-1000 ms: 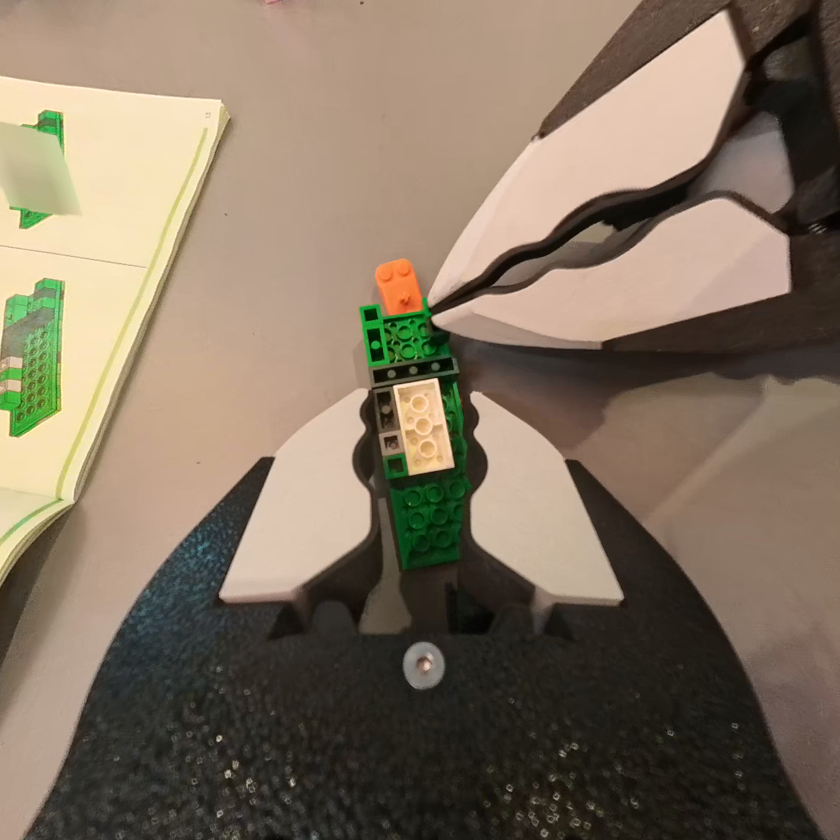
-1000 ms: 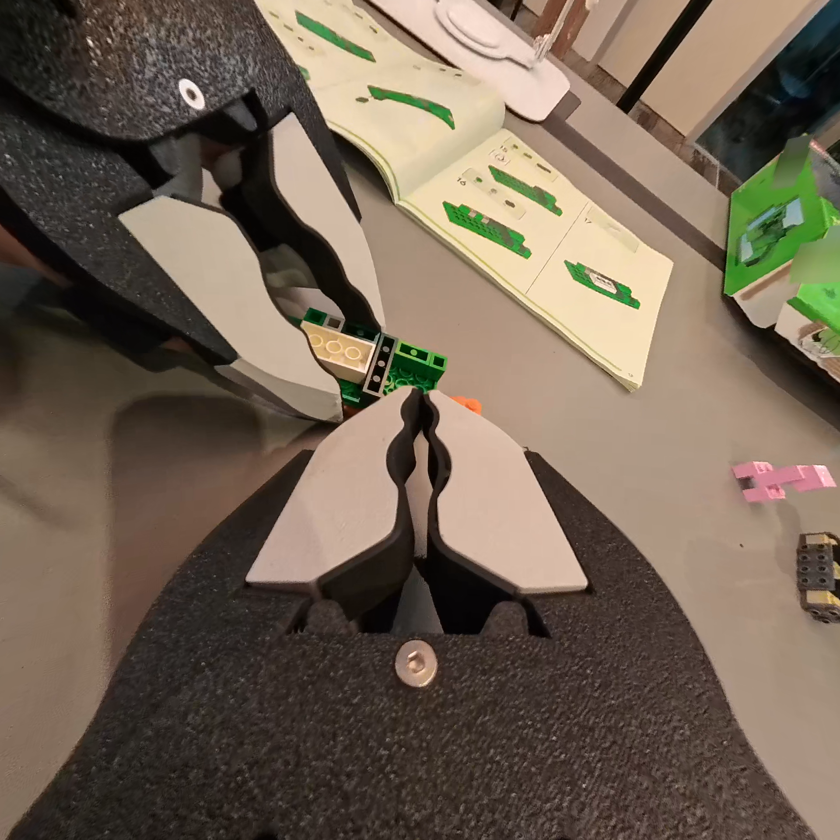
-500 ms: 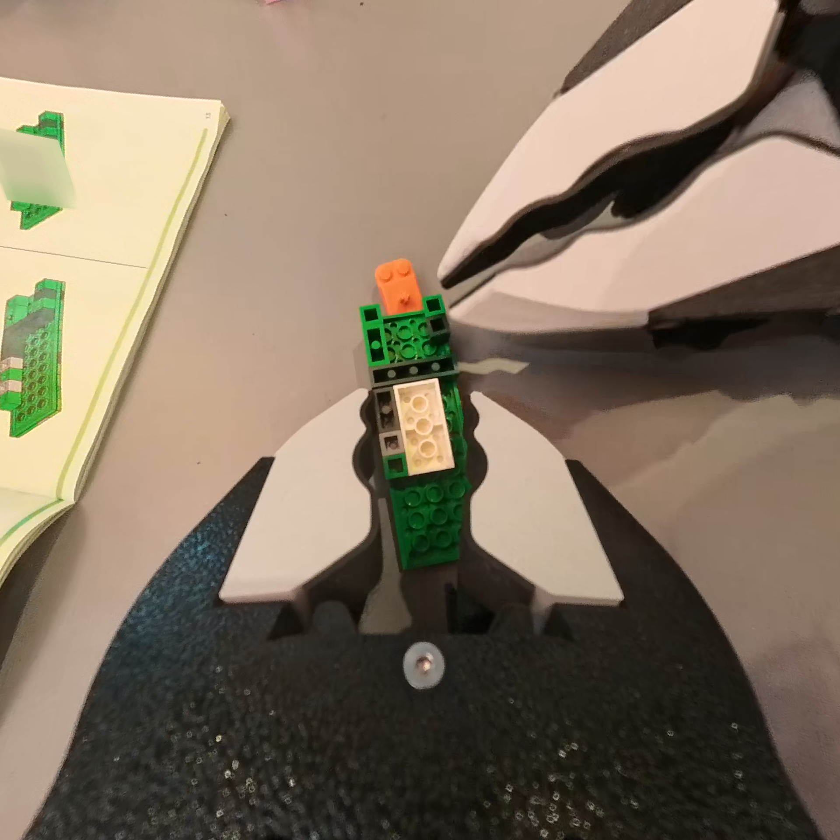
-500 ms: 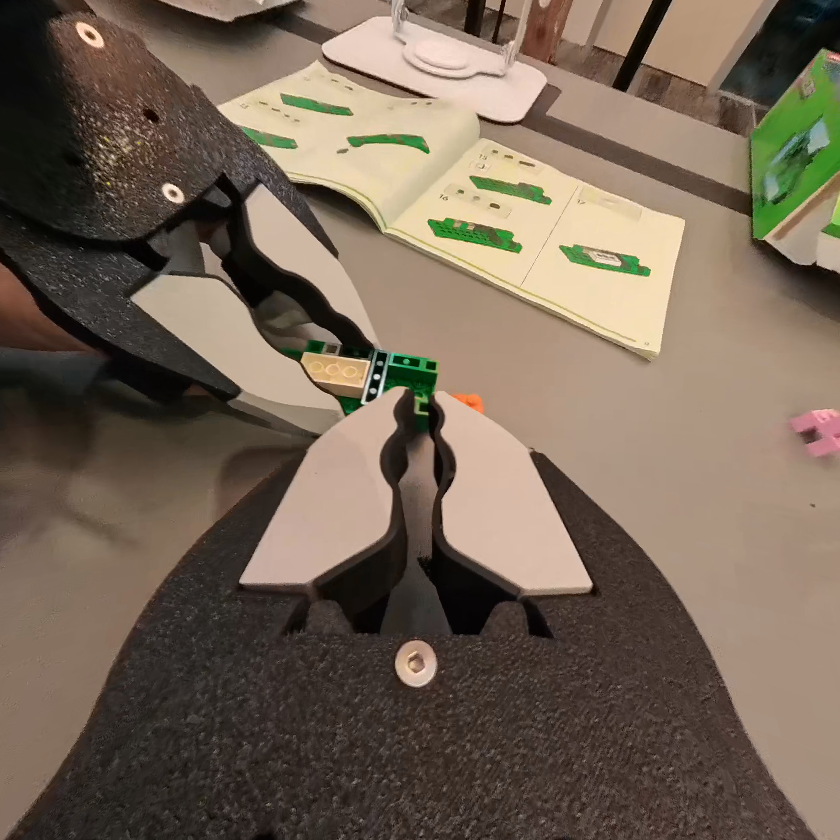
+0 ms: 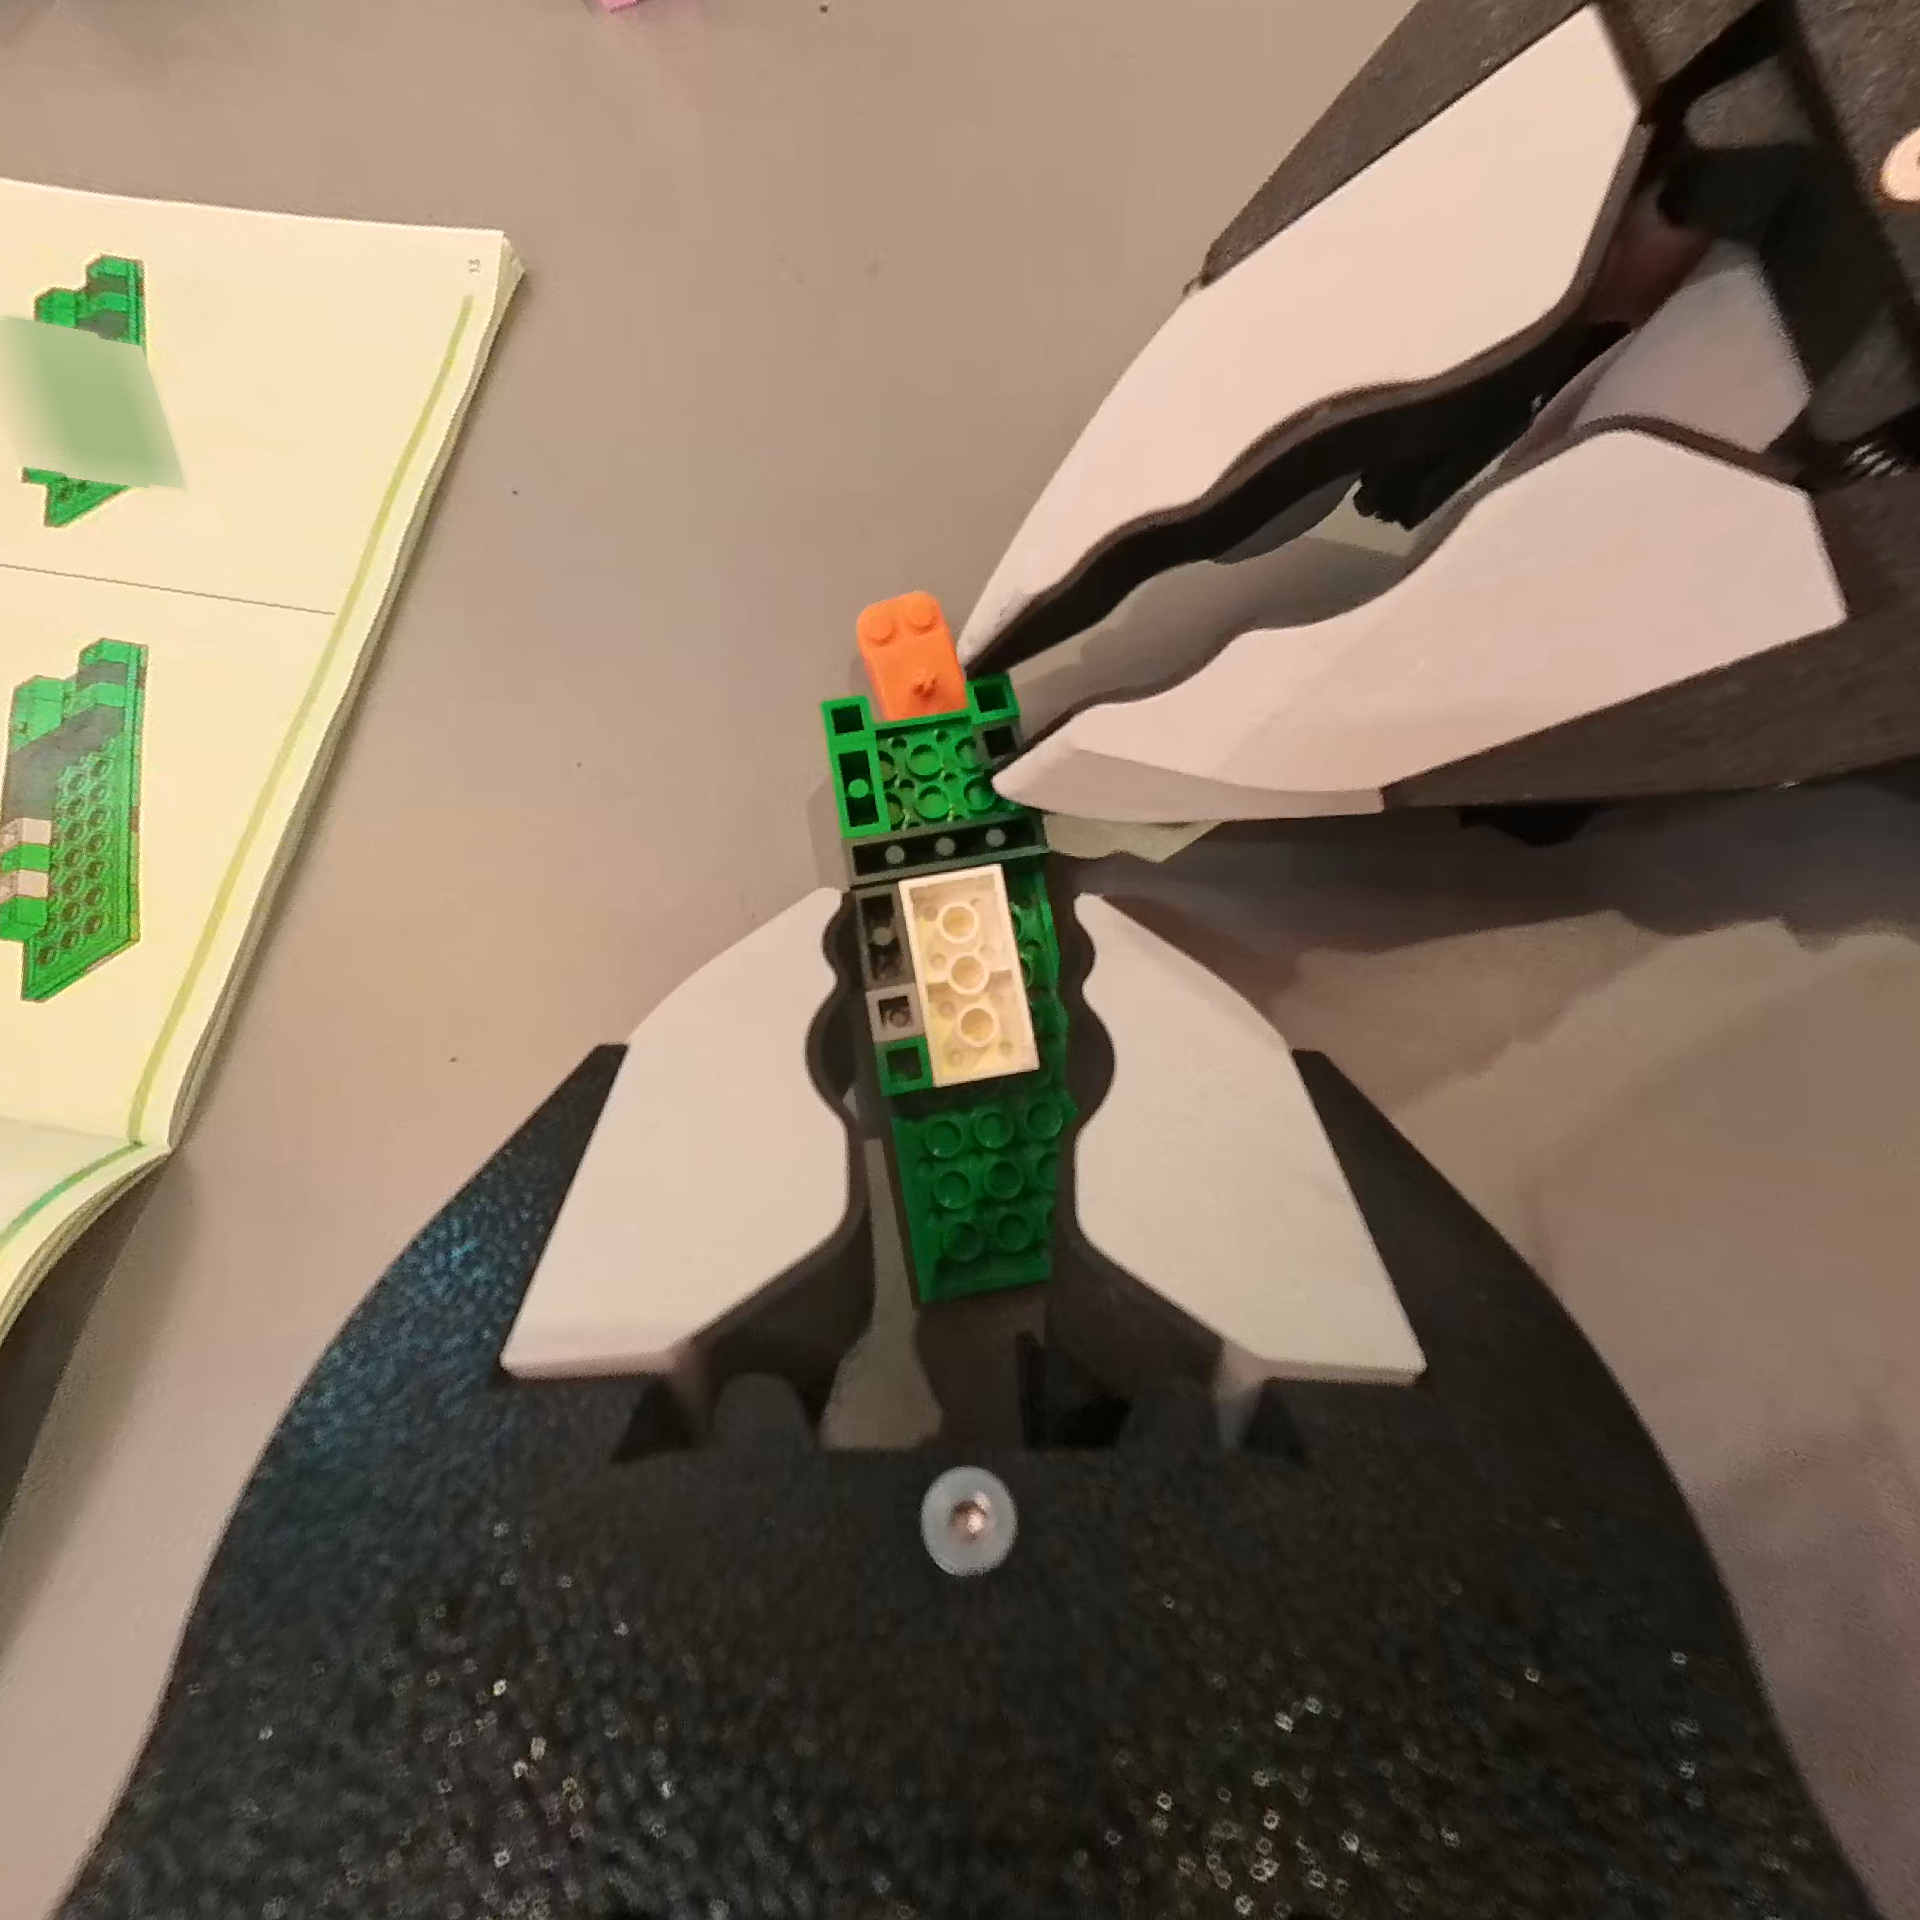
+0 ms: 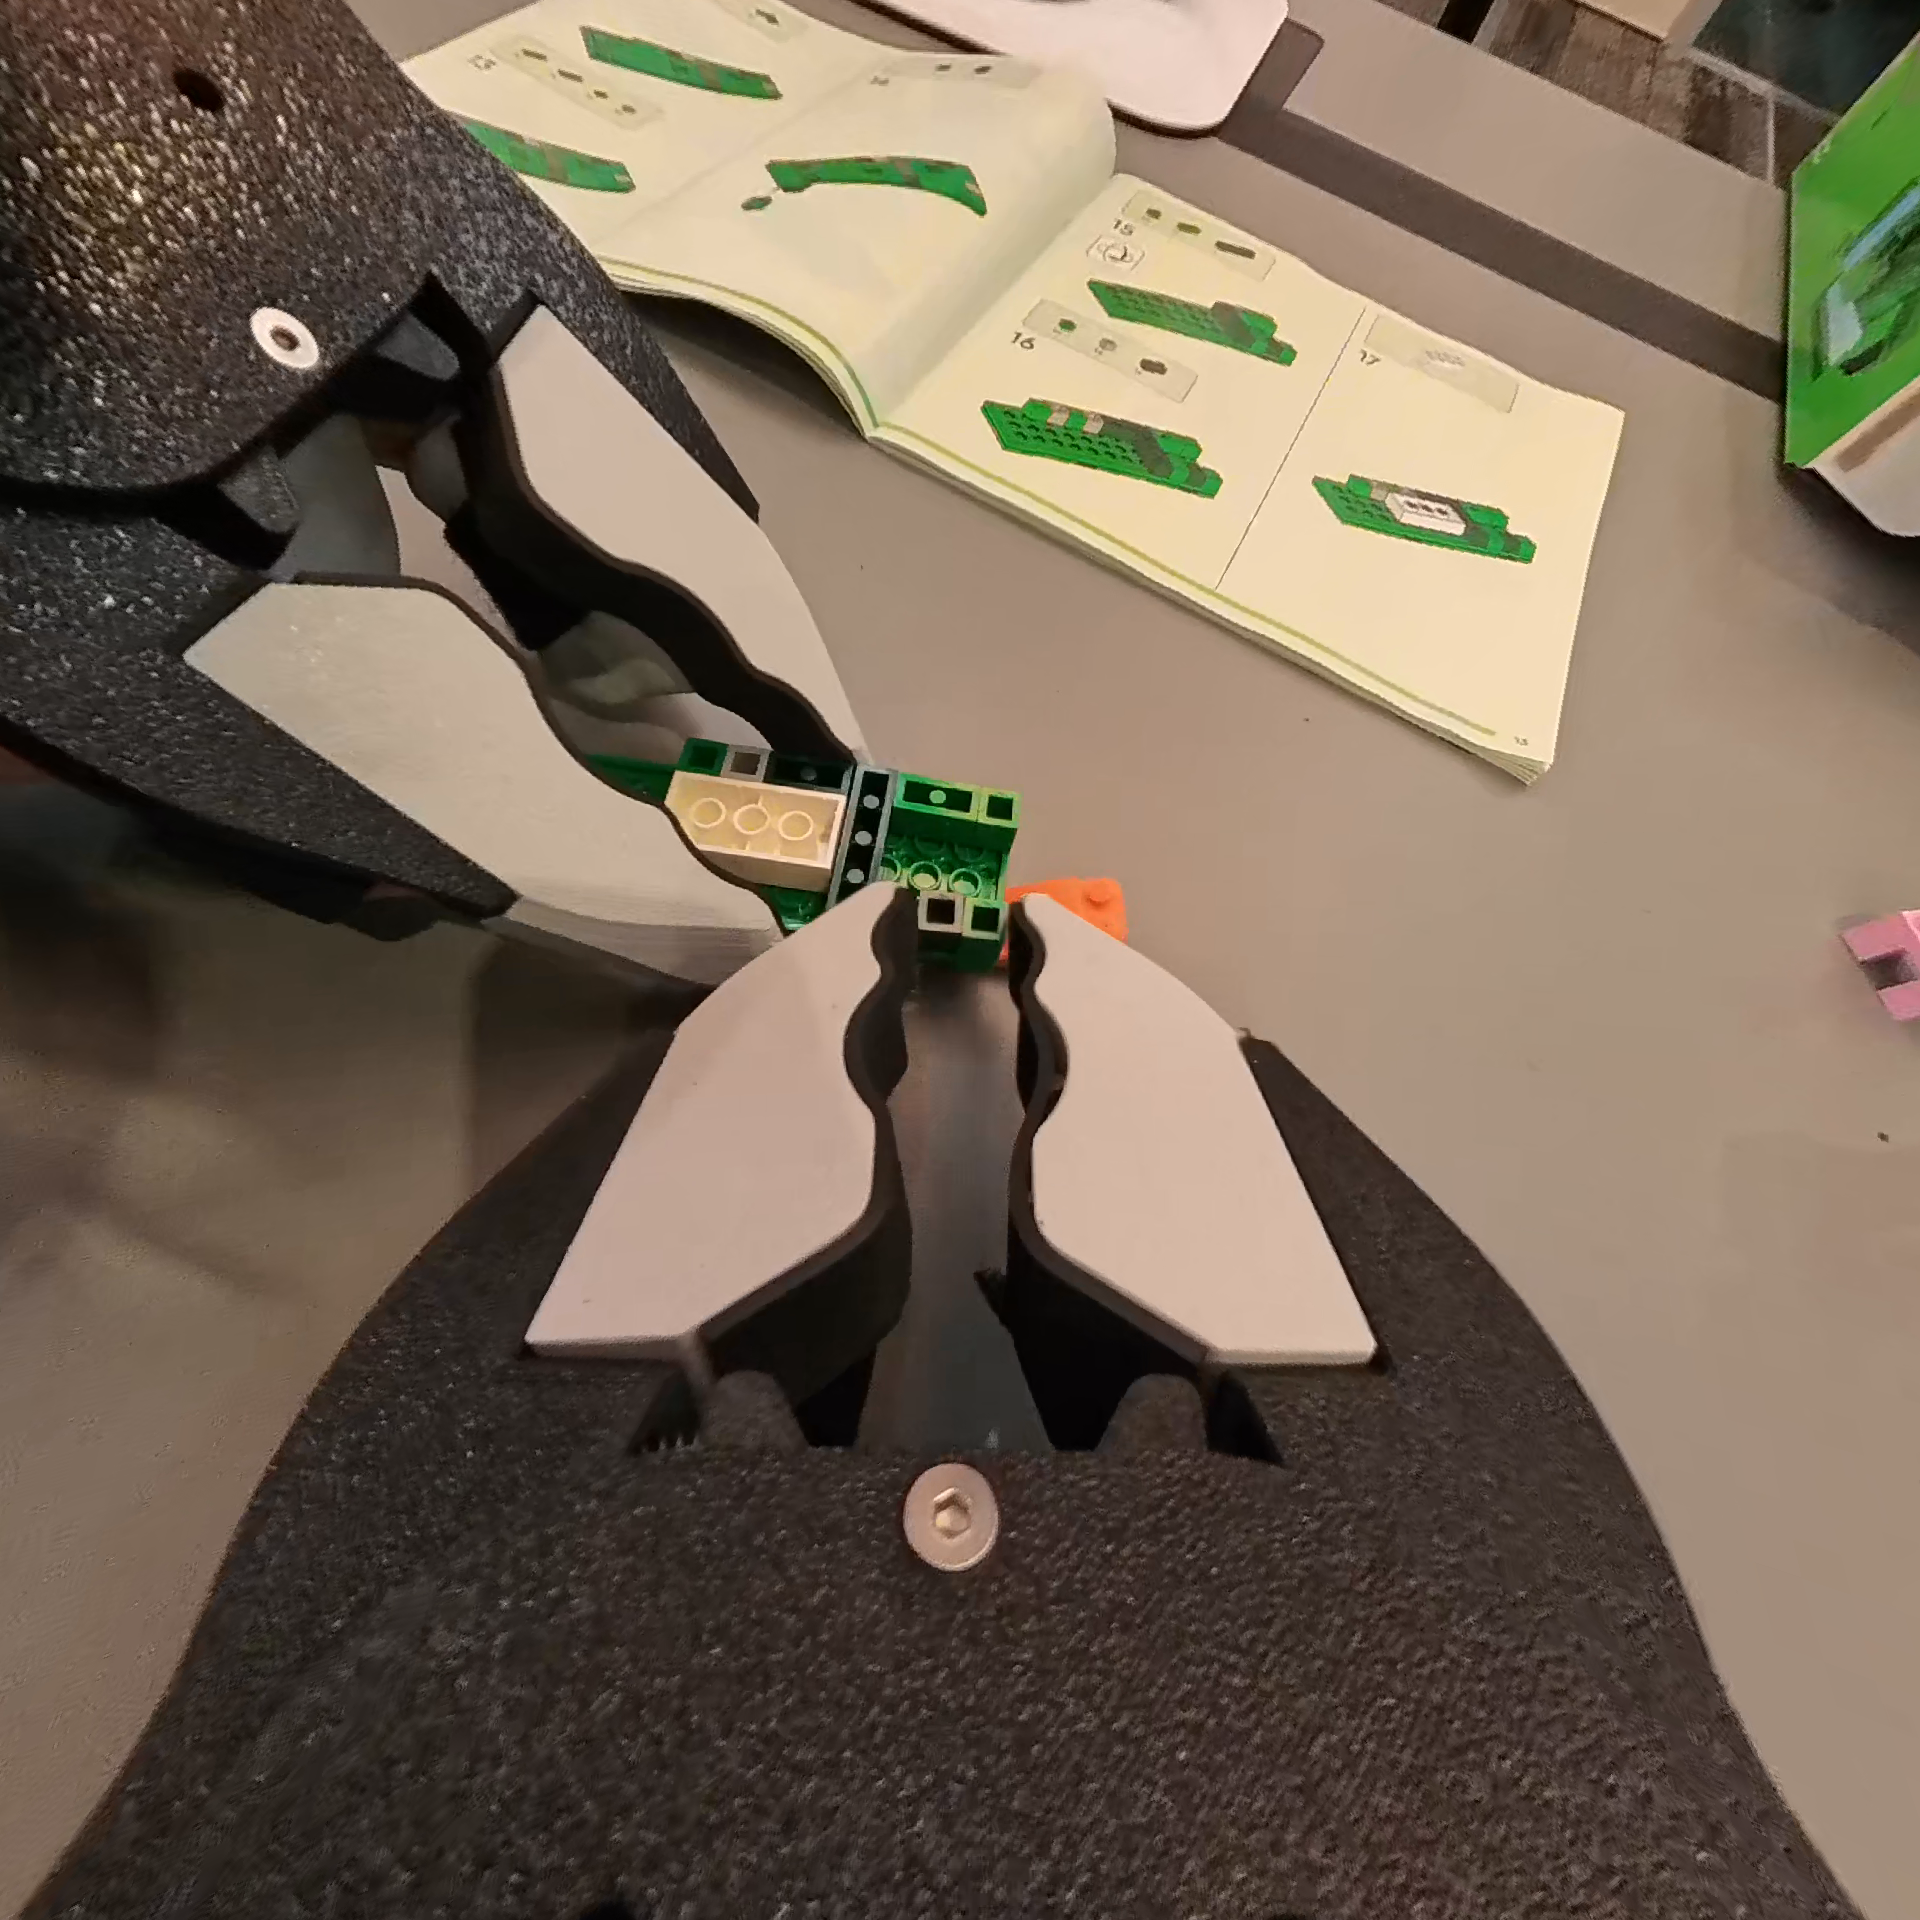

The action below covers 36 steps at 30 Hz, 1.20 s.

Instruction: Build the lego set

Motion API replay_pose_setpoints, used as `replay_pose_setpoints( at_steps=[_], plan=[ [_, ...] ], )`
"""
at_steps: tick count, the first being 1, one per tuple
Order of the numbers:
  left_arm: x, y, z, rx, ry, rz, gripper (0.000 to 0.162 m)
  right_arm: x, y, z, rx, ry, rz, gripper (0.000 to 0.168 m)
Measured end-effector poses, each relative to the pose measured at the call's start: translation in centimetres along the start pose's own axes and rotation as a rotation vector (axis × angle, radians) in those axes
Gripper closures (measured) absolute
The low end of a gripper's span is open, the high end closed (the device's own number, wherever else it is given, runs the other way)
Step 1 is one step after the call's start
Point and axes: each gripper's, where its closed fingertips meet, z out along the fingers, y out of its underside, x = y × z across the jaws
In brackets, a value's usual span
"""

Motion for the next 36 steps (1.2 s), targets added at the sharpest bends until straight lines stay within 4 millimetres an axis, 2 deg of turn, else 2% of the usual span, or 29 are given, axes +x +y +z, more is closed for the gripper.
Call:
replay_pose_setpoints(
  at_steps=[6, 10, 13, 16, 19, 22, 29, 36],
  plan=[
    [0.0, 0.0, 0.0, 0.000, 0.004, 0.004, 0.125, 0.0, -0.1, -0.1, 0.012, -0.018, 0.012, 0.150],
    [0.1, 0.0, 0.0, 0.005, 0.037, 0.008, 0.126, 0.3, -1.8, -1.7, 0.192, -0.095, -0.056, 0.125],
    [-0.1, -0.1, -0.1, -0.003, 0.081, -0.031, 0.126, 0.6, -1.4, -2.3, 0.225, -0.110, -0.248, 0.116],
    [-0.2, -0.2, -0.3, -0.006, 0.138, -0.107, 0.126, -0.2, -1.0, -2.1, 0.213, -0.058, -0.589, 0.115],
    [-0.2, -0.2, -0.4, -0.003, 0.171, -0.147, 0.126, -0.1, -0.7, -0.9, 0.155, 0.090, -0.941, 0.116],
    [0.0, -0.3, -0.6, 0.003, 0.182, -0.154, 0.126, -0.1, -0.5, 0.0, 0.141, 0.147, -1.105, 0.126],
    [0.4, -1.0, -1.2, 0.030, 0.204, -0.161, 0.126, 0.1, -1.1, 0.4, 0.158, 0.228, -1.244, 0.149],
    [0.3, -0.6, -1.0, 0.004, 0.181, -0.162, 0.126, 0.0, -0.8, 0.8, 0.115, 0.261, -1.315, 0.150]
  ],
)
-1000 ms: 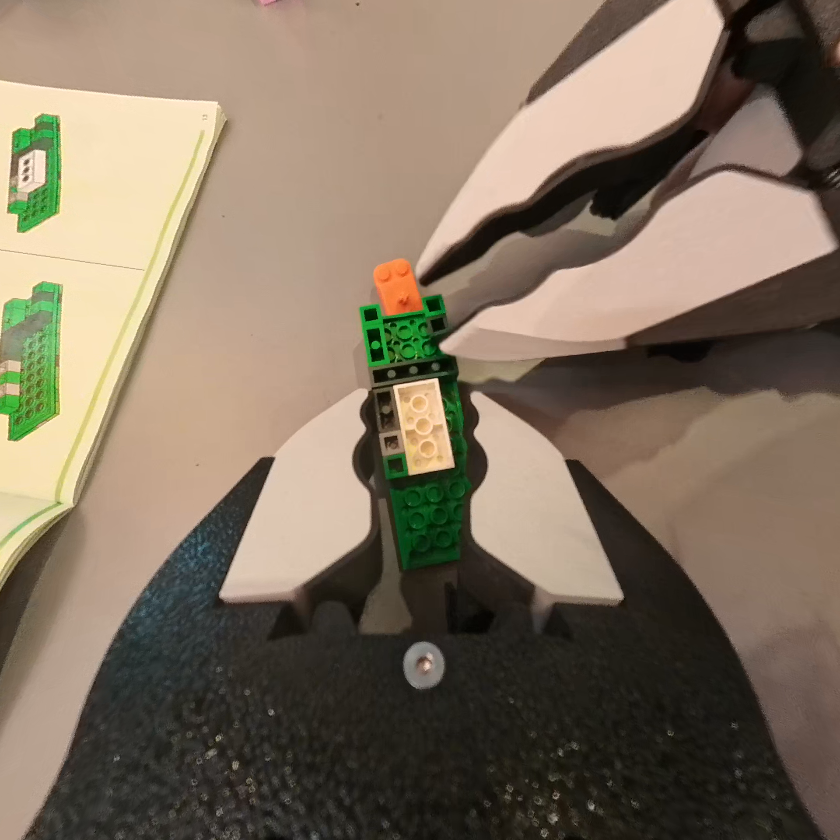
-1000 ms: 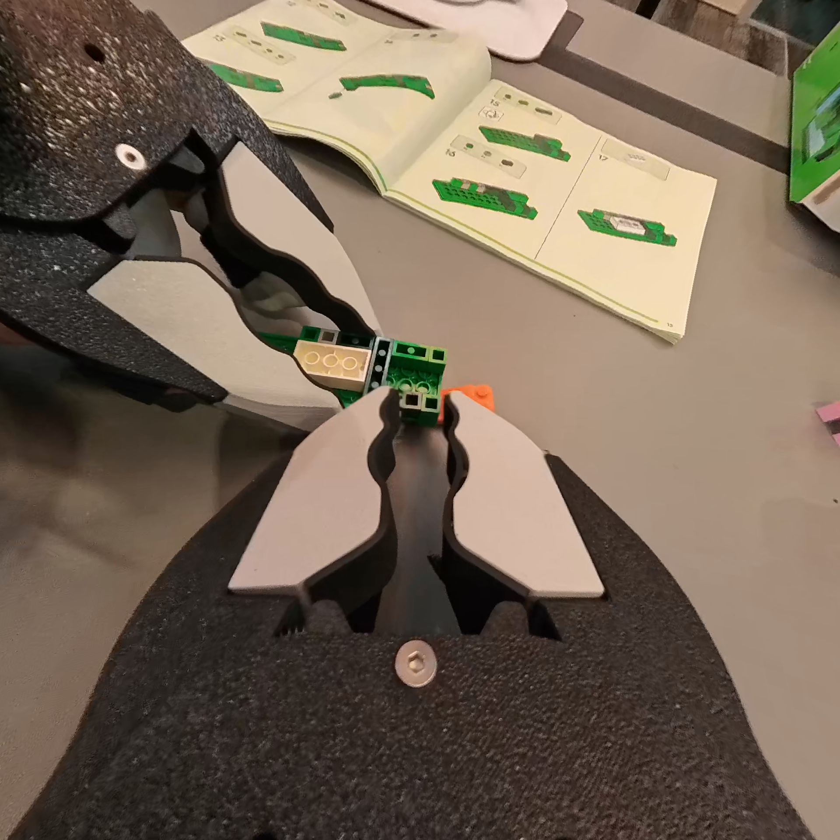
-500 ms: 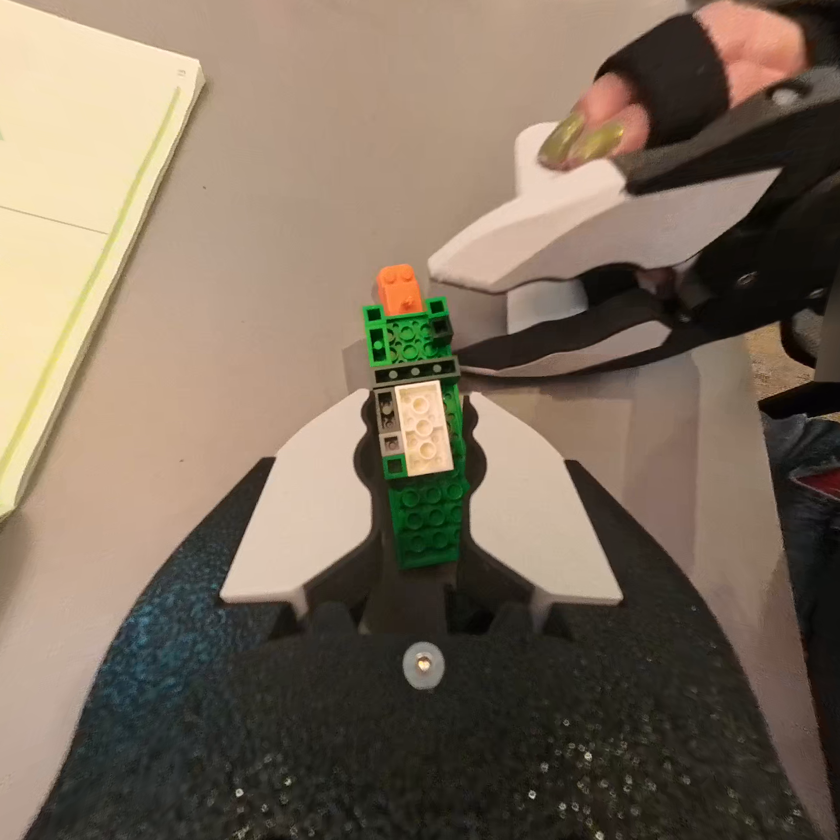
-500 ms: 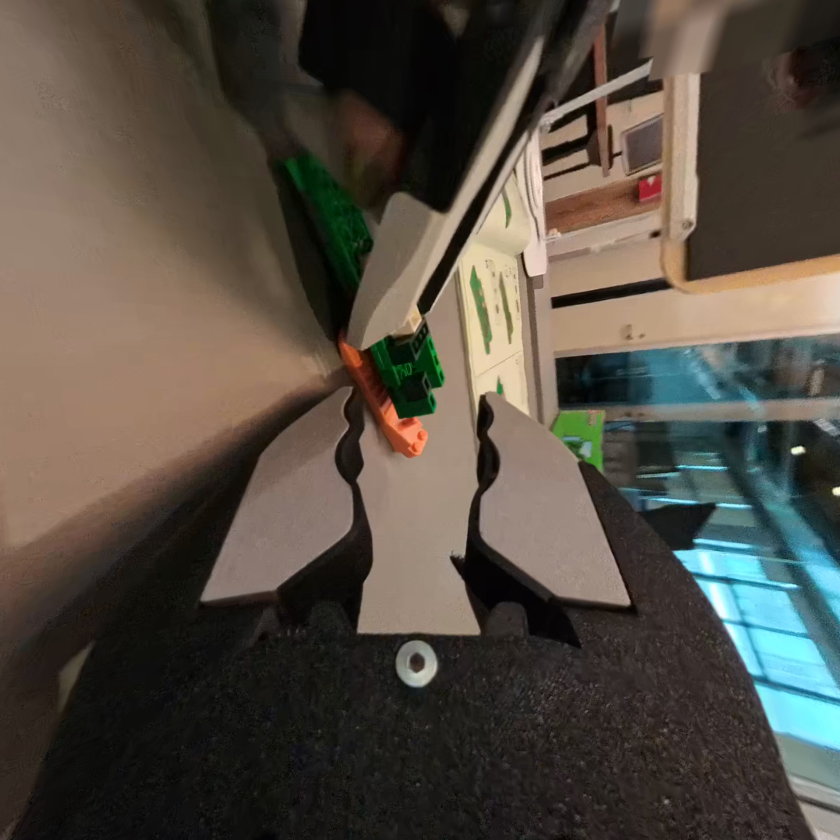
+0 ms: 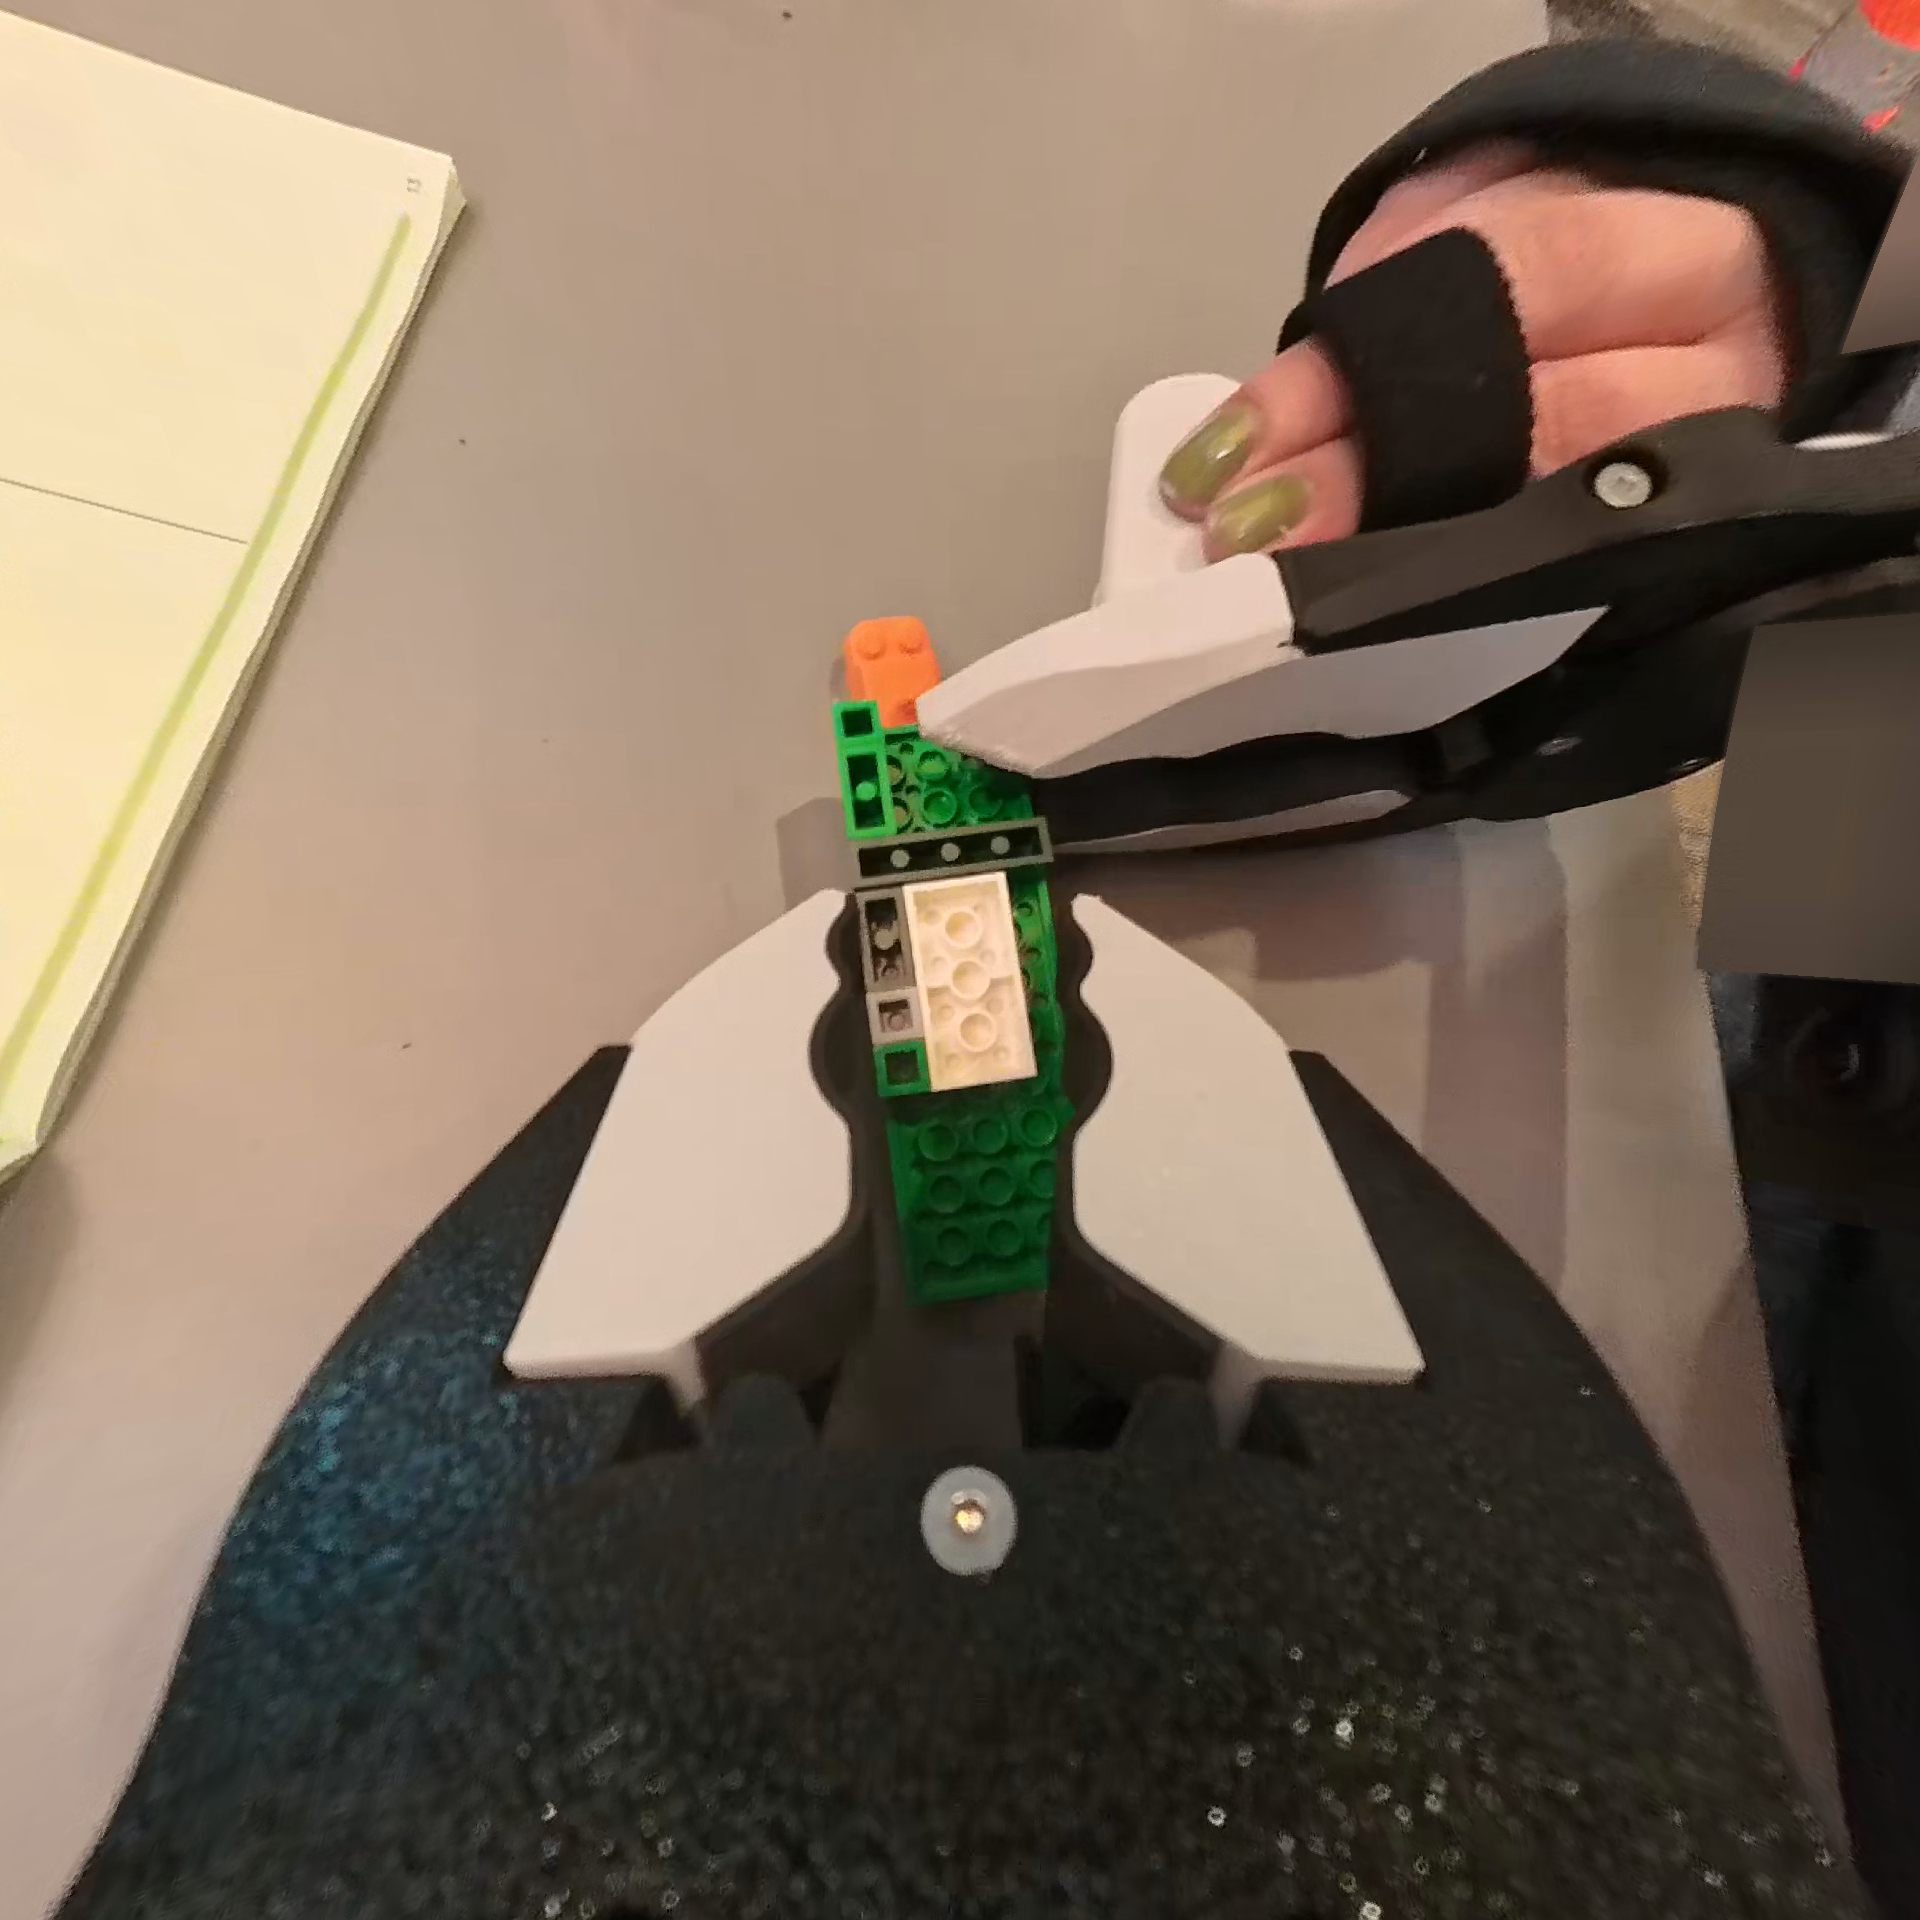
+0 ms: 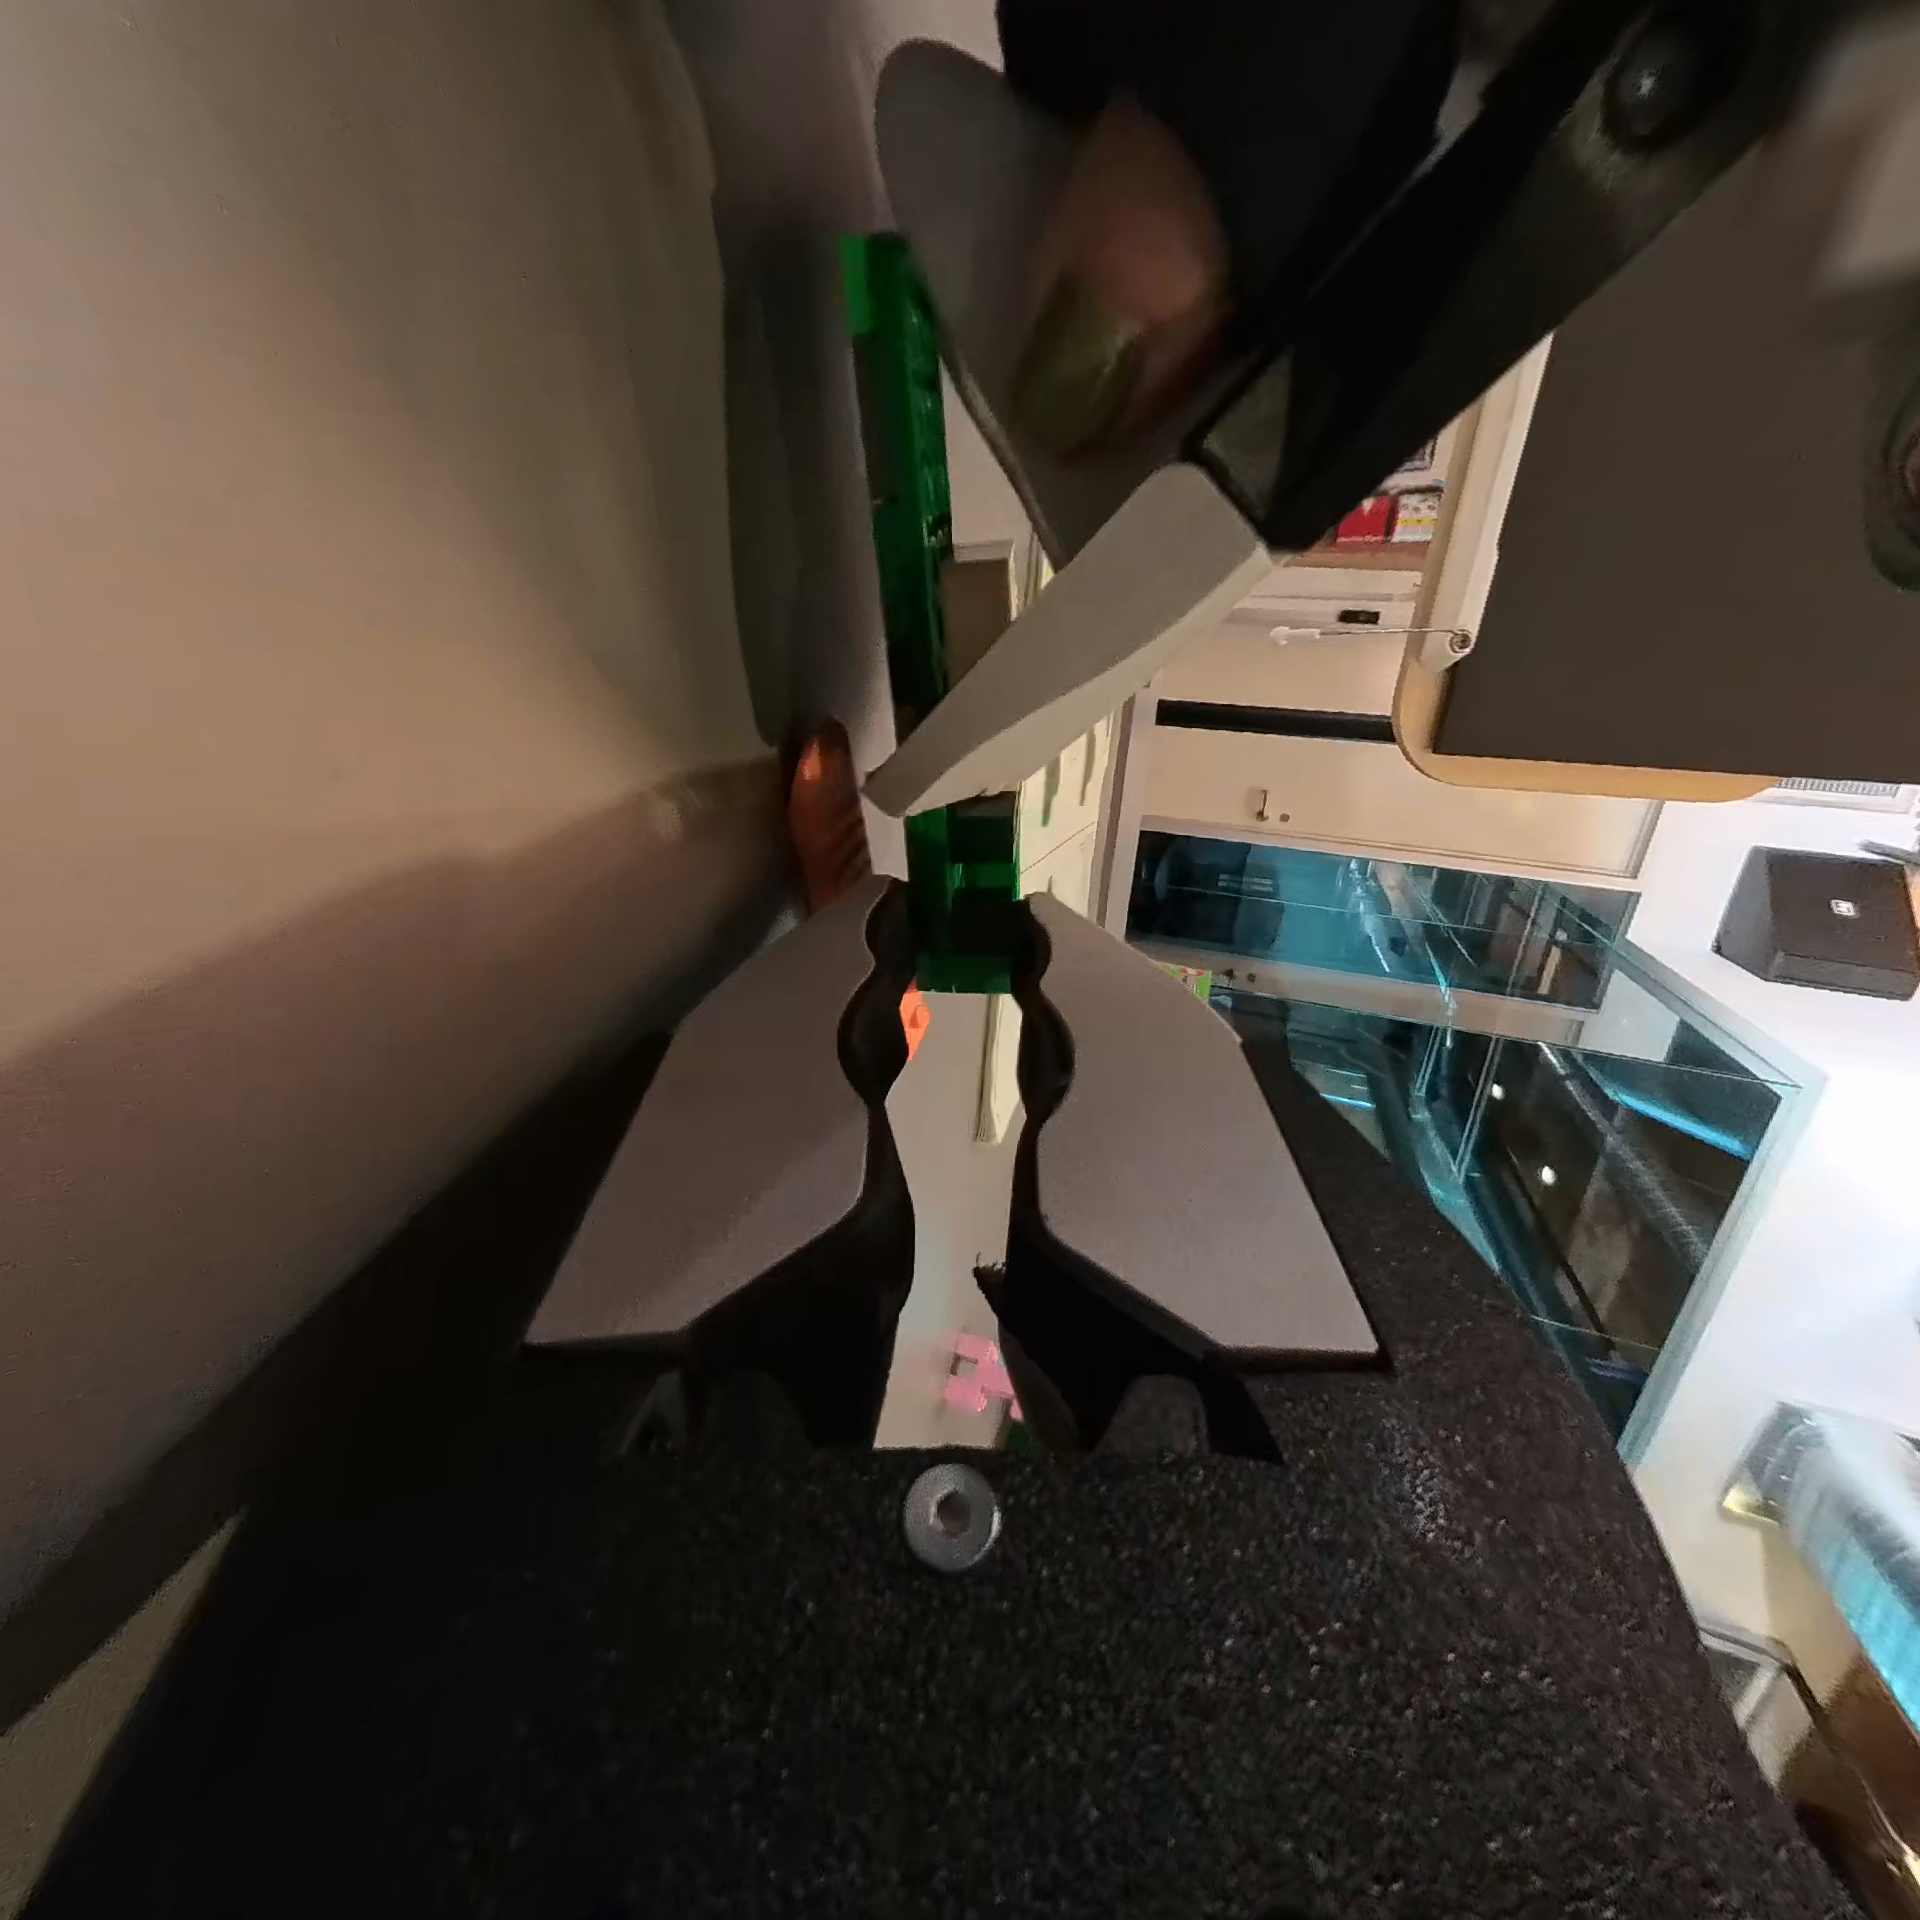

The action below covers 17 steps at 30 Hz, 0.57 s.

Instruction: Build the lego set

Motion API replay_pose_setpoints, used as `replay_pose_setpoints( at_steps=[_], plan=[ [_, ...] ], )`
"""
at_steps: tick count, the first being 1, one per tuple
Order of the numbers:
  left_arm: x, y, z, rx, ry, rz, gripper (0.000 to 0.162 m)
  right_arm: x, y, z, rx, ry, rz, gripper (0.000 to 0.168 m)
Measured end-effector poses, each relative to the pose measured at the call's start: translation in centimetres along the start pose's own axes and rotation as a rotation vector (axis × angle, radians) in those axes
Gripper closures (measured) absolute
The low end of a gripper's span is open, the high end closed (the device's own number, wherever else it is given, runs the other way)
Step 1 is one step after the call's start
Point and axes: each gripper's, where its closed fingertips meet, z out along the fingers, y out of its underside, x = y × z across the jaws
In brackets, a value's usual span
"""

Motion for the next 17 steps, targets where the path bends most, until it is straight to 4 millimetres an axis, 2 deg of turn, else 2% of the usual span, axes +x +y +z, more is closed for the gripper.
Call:
replay_pose_setpoints(
  at_steps=[2, 4, 6, 9, 11, 14, 17],
  plan=[
    [-0.1, 0.2, 0.1, -0.010, -0.007, 0.001, 0.127, -0.2, 0.0, 0.1, -0.004, 0.002, -0.011, 0.150],
    [-0.1, 0.0, -0.1, 0.006, 0.017, -0.013, 0.127, 0.0, -0.2, 0.2, 0.020, 0.005, 0.053, 0.150],
    [0.0, -0.5, -0.6, 0.038, 0.061, -0.041, 0.127, 0.9, -0.2, -0.2, 0.064, 0.021, 0.187, 0.147],
    [-0.2, -0.7, -1.3, 0.054, 0.108, -0.055, 0.127, 2.3, -1.0, -1.2, 0.201, -0.020, 0.440, 0.131],
    [0.2, -1.1, -1.8, 0.085, 0.183, -0.095, 0.127, 3.2, -1.6, -1.9, 0.298, -0.046, 0.541, 0.131],
    [1.2, -2.1, -3.0, 0.148, 0.319, -0.148, 0.127, 3.7, -2.9, -2.9, 0.437, -0.175, 0.709, 0.130],
    [1.8, -2.9, -4.3, 0.197, 0.408, -0.159, 0.127, 5.8, -3.7, -4.3, 0.601, -0.255, 0.944, 0.130]
  ],
)
